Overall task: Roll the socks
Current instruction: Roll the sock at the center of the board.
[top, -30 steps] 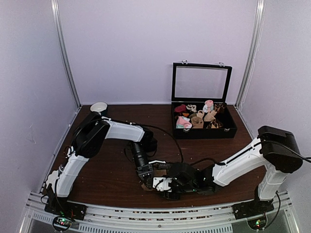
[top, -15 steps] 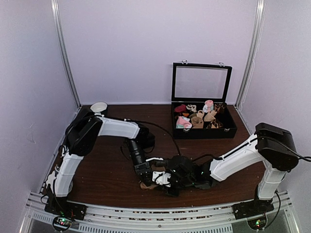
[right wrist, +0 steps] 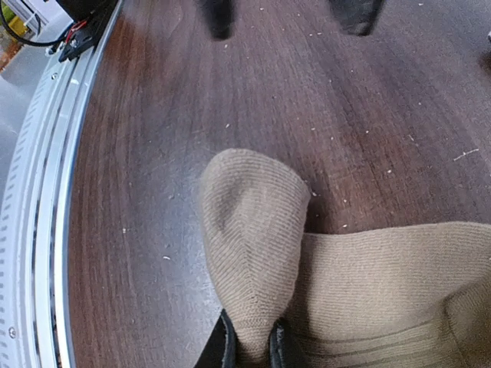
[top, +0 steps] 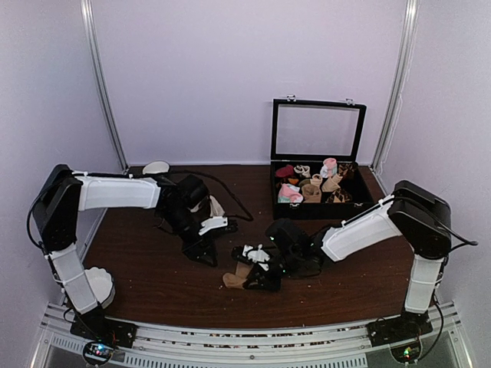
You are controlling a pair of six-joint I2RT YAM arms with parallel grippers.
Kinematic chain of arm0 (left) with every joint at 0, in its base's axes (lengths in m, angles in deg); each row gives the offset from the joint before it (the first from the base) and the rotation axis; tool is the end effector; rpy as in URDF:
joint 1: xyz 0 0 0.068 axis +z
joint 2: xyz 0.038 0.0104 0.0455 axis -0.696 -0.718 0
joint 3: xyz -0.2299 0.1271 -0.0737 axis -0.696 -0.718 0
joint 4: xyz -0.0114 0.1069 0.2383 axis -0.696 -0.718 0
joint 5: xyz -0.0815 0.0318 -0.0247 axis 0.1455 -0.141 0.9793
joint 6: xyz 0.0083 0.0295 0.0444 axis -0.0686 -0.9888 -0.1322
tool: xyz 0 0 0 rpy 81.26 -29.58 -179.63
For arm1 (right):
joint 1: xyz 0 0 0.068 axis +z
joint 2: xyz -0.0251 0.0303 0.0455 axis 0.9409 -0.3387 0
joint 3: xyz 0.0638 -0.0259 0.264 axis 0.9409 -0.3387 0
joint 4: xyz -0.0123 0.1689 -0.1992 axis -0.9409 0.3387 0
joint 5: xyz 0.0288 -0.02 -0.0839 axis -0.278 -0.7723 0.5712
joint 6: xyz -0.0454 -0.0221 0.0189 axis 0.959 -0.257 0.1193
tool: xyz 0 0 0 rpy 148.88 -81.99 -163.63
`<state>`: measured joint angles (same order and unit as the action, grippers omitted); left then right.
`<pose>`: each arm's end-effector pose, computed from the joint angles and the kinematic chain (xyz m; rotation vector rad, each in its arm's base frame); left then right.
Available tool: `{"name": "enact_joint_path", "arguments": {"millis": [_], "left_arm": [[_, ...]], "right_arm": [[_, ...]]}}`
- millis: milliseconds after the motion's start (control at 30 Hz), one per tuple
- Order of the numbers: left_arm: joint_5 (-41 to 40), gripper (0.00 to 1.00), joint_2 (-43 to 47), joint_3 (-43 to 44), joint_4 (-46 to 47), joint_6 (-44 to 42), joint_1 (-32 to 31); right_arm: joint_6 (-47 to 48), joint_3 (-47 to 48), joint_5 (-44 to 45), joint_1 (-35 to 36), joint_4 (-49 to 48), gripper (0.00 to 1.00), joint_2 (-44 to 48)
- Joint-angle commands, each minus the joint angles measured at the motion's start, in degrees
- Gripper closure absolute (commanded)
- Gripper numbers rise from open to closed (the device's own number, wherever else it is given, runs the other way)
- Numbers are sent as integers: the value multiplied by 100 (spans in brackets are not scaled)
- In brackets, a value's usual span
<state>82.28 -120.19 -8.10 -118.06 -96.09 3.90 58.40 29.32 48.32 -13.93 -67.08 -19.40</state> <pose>0.2499 -0.2366 0.1853 1.6663 2.3441 -0.8808 0.1845 0.3115 0.1169 -1.5644 1.9627 1.0756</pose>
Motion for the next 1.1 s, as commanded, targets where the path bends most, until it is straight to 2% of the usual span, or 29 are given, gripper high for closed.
{"name": "enact_joint_path", "arguments": {"millis": [0,167,367,533,600,700,833,867,933,1067], "left_arm": [[522,57,255,-694,935,-461,-133],[177,59,319,-900,1332,-653,-683],[14,62,-64,-534,1524,-676,-829],[430,57,137,-636,1424,-865,-989],[279,56,388,-918,1732,-672,-991],[-384,54,756,-1109,2256,-26,-795],[-662,53,840,-679,2345,782,14],[-660,44,850,-533,2283,901,205],[-629,5,976,-294,2129,893,473],[-724,2,1221,-226,1661,-245,79]], "right_arm": [[-375,85,-289,-344,1011,99,-517],[-539,156,-581,-608,1063,99,-669],[-594,253,-724,-670,1220,99,-798],[-735,267,-831,-769,1232,99,-889],[-750,239,-876,-791,1188,99,-874],[-759,208,-904,-819,1143,99,-855],[-751,249,-913,-838,1179,99,-880],[-765,255,-913,-851,1189,99,-888],[-859,277,-971,-870,1175,99,-921],[-1338,327,-1207,-990,1000,99,-1100]]}}
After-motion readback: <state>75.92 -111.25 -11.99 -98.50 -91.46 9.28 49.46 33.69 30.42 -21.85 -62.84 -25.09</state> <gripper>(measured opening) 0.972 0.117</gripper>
